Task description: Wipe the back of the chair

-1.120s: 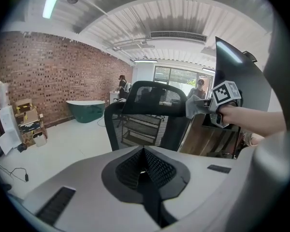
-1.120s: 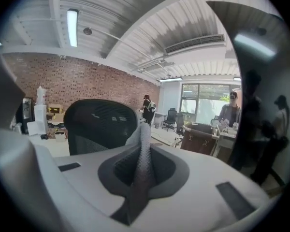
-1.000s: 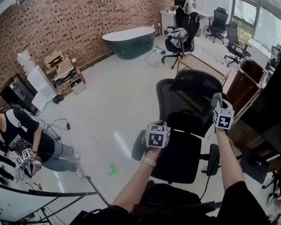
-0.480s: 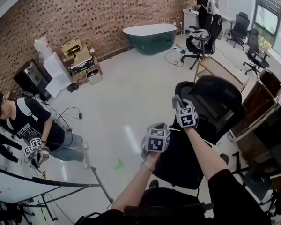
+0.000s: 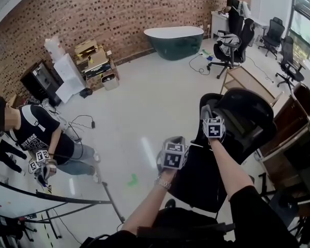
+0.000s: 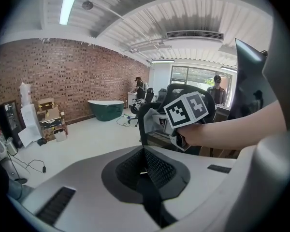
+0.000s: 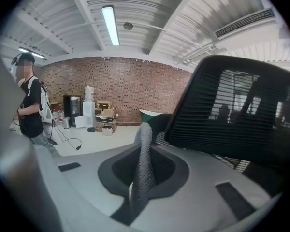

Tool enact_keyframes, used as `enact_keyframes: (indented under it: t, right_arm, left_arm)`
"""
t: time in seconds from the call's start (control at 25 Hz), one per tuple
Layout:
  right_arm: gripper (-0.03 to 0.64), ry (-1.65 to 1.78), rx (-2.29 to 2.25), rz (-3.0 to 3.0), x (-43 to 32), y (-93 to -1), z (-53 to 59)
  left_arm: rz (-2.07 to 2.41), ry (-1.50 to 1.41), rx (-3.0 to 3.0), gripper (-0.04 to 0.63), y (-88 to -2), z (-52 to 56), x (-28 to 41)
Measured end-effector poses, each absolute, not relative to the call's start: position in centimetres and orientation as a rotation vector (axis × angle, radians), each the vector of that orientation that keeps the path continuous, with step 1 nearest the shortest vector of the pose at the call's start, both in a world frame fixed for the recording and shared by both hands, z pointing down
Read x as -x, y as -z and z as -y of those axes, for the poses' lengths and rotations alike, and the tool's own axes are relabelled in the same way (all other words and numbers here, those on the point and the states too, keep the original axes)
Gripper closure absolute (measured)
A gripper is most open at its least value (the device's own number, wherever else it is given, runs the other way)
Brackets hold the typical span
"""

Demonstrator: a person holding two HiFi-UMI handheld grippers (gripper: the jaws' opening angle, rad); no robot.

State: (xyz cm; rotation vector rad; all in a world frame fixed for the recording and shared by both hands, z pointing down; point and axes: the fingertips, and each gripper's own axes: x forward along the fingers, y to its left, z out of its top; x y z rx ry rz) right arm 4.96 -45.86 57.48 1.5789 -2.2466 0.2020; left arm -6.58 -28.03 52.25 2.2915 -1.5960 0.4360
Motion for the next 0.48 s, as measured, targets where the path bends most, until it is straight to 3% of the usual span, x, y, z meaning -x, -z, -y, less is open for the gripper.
enact_keyframes:
  t: [0.48]
  right_arm:
    - [0.589,-0.264,-1.803,2.08,-16.3,-58.4,45.0]
  left_arm:
    - [1.531,-0.457,-2.342,0.603,-52.3,28.1,4.5]
